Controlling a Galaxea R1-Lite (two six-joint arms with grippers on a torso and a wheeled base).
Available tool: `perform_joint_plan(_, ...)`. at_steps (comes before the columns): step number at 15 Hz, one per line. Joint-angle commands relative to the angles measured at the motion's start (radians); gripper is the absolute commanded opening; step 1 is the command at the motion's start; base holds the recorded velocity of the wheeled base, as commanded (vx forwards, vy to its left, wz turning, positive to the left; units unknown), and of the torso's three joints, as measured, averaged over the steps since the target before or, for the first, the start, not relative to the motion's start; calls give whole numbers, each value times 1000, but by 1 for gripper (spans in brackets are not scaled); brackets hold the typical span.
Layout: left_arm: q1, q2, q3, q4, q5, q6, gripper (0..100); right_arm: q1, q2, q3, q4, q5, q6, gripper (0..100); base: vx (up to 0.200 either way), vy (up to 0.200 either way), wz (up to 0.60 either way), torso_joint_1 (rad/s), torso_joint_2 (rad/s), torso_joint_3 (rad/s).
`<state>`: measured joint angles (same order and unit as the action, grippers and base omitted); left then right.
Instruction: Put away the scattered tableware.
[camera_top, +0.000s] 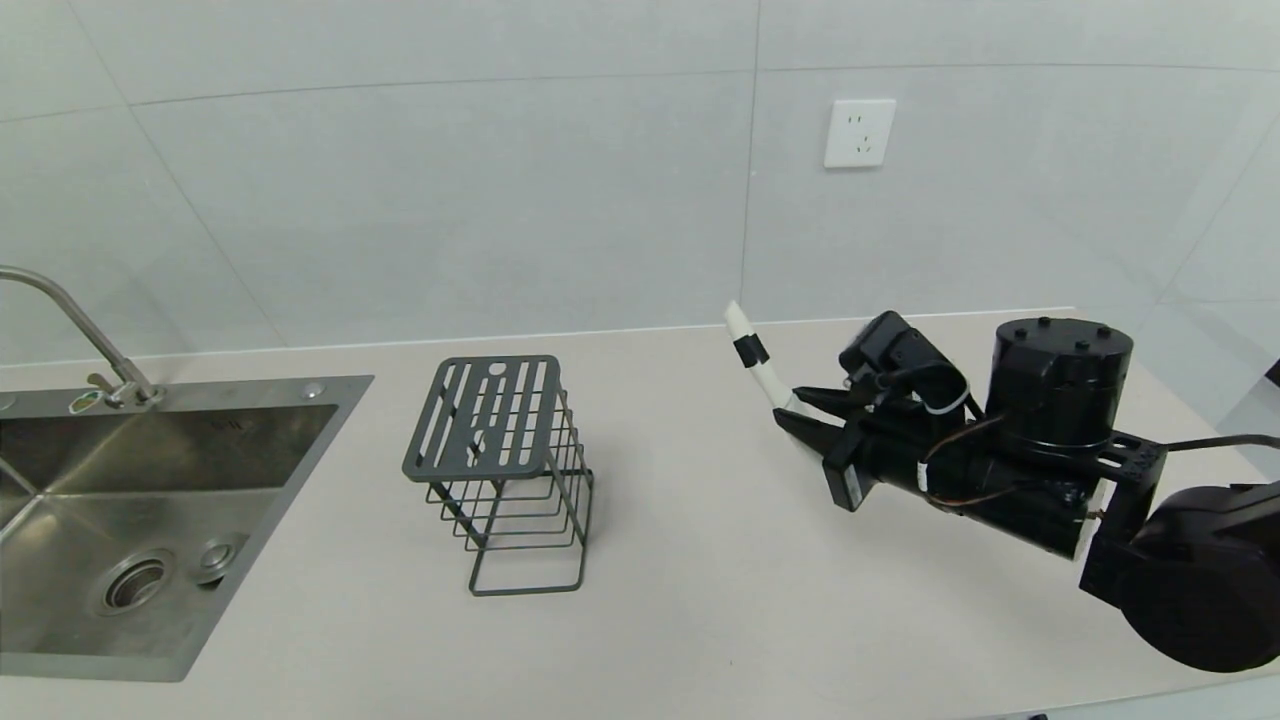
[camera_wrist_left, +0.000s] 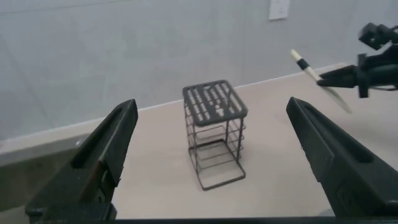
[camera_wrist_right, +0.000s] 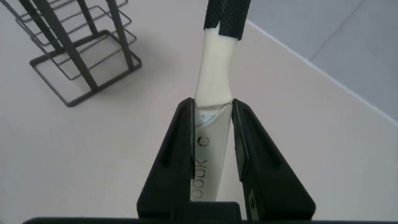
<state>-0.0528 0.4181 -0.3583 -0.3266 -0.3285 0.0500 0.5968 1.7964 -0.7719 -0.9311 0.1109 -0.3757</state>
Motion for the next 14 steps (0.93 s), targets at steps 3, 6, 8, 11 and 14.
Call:
perform_joint_plan(3,-91,453,-47,-325,-346,16,100,-2,-51,10,-31,35,-20,0,0,0,0,0,0,0)
perform_joint_plan(6,-98,539,-42,-381,-514,21,100,0,-61,62,-81,90,-74,0,0,0,0,0,0,0)
perform_joint_plan(8,-105,611,-47,-437,-592,44,100,23,-63,82,-95,104,-80,0,0,0,0,0,0,0)
perform_joint_plan(11,-154,801,-50,-672,-644,122,100,29,-68,66,-114,105,-80,0,0,0,0,0,0,0)
perform_joint_plan(14,-249,1038,-93,-968,-646,123,100,29,-101,45,-118,125,-80,0,0,0,0,0,0,0)
